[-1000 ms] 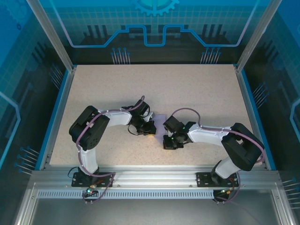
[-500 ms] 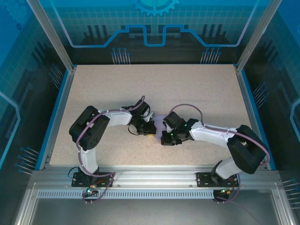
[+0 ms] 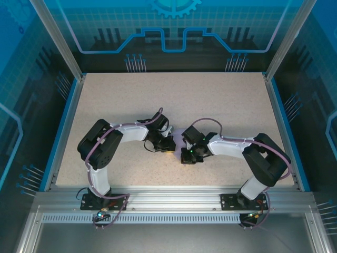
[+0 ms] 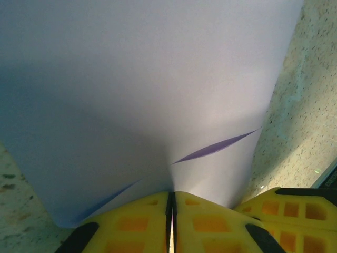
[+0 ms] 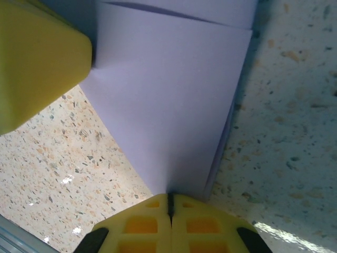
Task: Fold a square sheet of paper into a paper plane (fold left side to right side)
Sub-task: Fold the paper at the center of the table.
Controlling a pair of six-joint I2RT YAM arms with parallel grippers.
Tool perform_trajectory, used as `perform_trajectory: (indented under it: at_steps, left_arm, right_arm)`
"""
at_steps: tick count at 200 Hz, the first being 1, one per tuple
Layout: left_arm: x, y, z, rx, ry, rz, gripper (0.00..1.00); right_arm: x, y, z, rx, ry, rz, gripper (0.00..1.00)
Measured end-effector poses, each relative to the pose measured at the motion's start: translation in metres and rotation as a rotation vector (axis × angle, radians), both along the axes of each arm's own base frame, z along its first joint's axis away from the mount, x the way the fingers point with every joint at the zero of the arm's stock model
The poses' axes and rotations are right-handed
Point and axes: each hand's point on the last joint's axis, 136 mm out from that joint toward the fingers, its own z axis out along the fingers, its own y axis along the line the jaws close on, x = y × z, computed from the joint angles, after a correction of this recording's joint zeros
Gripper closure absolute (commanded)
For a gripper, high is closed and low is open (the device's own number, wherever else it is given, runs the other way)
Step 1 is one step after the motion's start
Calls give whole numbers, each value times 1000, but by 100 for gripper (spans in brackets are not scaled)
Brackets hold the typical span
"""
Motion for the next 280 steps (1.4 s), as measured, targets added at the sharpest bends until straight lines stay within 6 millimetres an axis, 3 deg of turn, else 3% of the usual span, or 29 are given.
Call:
perform_trajectory:
  at_steps: [20, 38, 59, 73, 110, 154, 280]
  left_arm:
    - [-3, 5, 12, 4, -34, 9, 83]
    - [-5, 8, 34, -23, -89, 12, 84]
    - [-7, 6, 59, -69, -150, 5, 86]
    - [-13, 2, 65, -95, -165, -13, 87]
    - [-34, -8, 49, -104, -119, -66, 90]
    - [-43, -18, 29, -93, -64, -92, 91]
    - [-34, -31, 10, -74, -28, -106, 92]
  right_arm:
    - [0, -1, -1, 0, 0, 0, 99]
    - [0, -1, -1, 0, -1, 0, 100]
    - [0, -1, -1, 0, -1, -1, 100]
    - [0, -1, -1, 0, -1, -1, 100]
    - [0, -1, -1, 0, -2, 2, 100]
    - [0, -1, -1, -1, -5, 9, 100]
    - [0, -1, -1, -1, -7, 15, 100]
